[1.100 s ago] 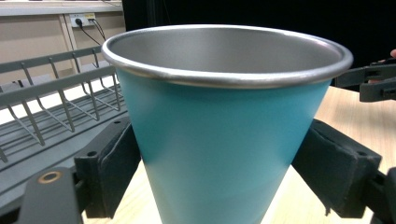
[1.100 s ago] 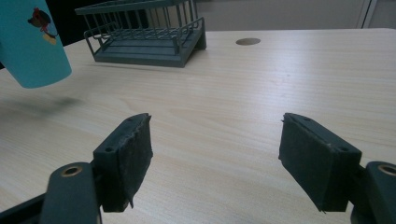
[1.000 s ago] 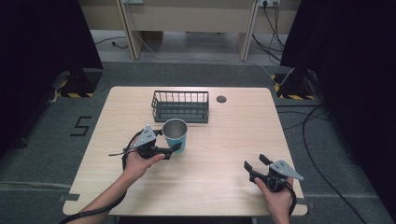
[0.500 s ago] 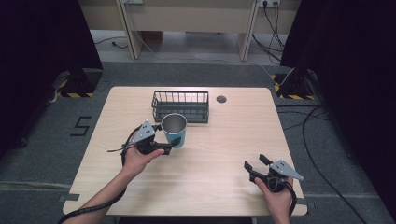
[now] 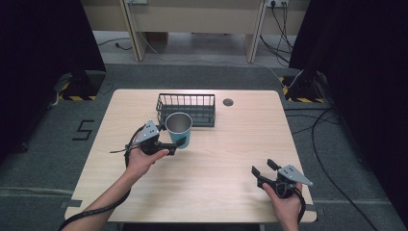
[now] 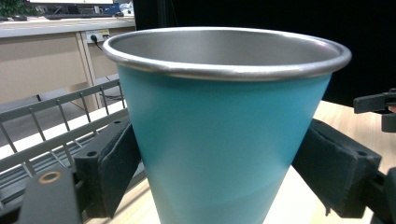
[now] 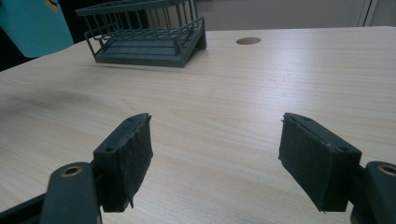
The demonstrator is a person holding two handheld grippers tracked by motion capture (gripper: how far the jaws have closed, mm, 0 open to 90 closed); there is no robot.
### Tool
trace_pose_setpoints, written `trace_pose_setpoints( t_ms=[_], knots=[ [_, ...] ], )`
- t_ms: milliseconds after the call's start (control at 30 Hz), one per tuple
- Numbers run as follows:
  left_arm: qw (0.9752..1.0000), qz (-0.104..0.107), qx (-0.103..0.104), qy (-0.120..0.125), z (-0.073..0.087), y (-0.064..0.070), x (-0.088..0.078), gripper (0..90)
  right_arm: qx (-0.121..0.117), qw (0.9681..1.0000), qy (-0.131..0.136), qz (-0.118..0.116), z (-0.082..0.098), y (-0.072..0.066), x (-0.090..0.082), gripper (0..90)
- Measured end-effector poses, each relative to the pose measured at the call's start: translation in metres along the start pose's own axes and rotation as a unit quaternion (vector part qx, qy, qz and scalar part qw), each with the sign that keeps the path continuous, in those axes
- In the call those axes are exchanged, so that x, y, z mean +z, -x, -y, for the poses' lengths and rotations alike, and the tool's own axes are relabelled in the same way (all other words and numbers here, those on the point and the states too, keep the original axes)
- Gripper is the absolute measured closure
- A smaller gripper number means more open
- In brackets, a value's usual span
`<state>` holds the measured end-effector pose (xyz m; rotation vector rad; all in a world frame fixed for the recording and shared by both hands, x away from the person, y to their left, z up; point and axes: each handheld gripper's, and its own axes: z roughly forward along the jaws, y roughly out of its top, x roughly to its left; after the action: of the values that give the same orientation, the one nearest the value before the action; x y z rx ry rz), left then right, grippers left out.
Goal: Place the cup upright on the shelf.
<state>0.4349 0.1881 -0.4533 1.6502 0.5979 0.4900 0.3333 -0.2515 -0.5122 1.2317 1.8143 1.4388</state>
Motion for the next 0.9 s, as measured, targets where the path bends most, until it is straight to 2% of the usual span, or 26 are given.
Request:
trace_pose_setpoints(
  t_ms=[900],
  knots=[
    [0.9999, -0.012, 0.001, 0.012, -0.019, -0.011, 0.008, 16.8, 0.005, 1.0, -0.001, -0.002, 0.0, 0.001, 0.0, 26.4]
  ],
)
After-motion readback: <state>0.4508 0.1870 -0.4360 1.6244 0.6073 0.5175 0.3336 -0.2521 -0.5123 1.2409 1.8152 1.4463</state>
